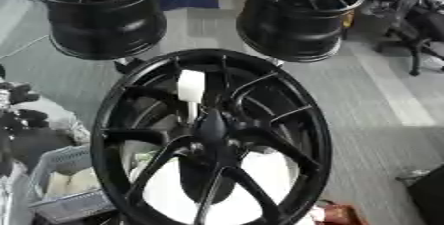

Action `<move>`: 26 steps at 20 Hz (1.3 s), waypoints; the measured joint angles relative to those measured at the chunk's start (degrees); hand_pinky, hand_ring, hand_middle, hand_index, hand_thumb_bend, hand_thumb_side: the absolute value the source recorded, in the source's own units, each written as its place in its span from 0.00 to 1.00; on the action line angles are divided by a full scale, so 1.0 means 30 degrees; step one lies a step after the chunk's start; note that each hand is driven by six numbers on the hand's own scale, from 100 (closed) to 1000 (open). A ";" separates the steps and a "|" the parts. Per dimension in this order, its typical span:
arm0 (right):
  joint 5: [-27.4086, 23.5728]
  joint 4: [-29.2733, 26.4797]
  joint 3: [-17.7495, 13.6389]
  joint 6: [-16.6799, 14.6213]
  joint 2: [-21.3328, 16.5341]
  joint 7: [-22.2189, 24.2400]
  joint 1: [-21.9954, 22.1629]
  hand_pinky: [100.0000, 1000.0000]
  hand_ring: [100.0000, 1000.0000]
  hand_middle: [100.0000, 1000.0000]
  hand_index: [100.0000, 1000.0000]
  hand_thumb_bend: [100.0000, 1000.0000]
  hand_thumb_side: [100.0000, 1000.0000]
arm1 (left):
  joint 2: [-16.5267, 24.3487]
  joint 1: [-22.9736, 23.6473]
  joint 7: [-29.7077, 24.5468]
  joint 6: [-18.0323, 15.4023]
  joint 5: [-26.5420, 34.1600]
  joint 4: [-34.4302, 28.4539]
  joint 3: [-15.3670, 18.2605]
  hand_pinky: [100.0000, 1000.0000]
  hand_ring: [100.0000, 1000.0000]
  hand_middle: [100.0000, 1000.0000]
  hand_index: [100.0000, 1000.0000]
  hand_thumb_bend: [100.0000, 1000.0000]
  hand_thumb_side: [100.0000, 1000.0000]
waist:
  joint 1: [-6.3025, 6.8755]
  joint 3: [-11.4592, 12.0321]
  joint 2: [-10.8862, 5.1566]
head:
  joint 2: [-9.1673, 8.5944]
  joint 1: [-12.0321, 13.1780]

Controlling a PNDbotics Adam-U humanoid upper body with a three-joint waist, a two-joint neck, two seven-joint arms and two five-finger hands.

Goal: Pull the pin out of the wheel hub.

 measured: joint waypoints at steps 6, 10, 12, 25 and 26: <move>-0.0054 0.0067 0.0000 -0.0108 0.0189 -0.0340 -0.0112 0.79 0.82 0.78 0.90 0.00 0.40 | -0.0001 0.0000 0.0002 -0.0001 0.0000 0.0000 0.0040 0.48 0.45 0.59 0.73 0.00 0.81 | 0.0002 0.0001 -0.0003 | 0.0000 -0.0015; -0.0528 -0.0157 -0.0001 -0.0257 0.0728 -0.1100 -0.0188 0.69 0.73 0.73 0.87 0.00 0.30 | -0.0006 0.0000 0.0003 0.0000 0.0000 0.0000 0.0041 0.48 0.45 0.59 0.73 0.00 0.81 | 0.0009 0.0002 -0.0003 | 0.0000 0.0013; -0.1206 -0.0546 -0.0001 -0.0352 0.1215 -0.1929 -0.0263 0.62 0.65 0.67 0.84 0.00 0.31 | -0.0011 0.0000 0.0003 0.0000 0.0000 0.0000 0.0042 0.48 0.45 0.59 0.73 0.00 0.81 | 0.0029 0.0004 -0.0003 | 0.0000 0.0027; -1.0121 -0.3474 0.2077 -0.3991 0.5769 -0.7421 -0.0642 0.52 0.52 0.53 0.76 0.00 0.50 | -0.0113 0.0002 -0.0159 -0.0106 0.0006 0.0000 0.0029 0.48 0.45 0.58 0.72 0.00 0.81 | 0.0414 -0.0015 -0.0057 | 0.0000 0.0031; -1.0489 -0.3473 0.2295 -0.4147 0.5983 -0.7367 -0.0642 0.52 0.51 0.52 0.76 0.00 0.51 | -0.0150 0.0002 -0.0206 -0.0121 0.0007 0.0000 0.0025 0.48 0.45 0.58 0.72 0.00 0.81 | 0.0443 -0.0019 -0.0057 | 0.0000 0.0033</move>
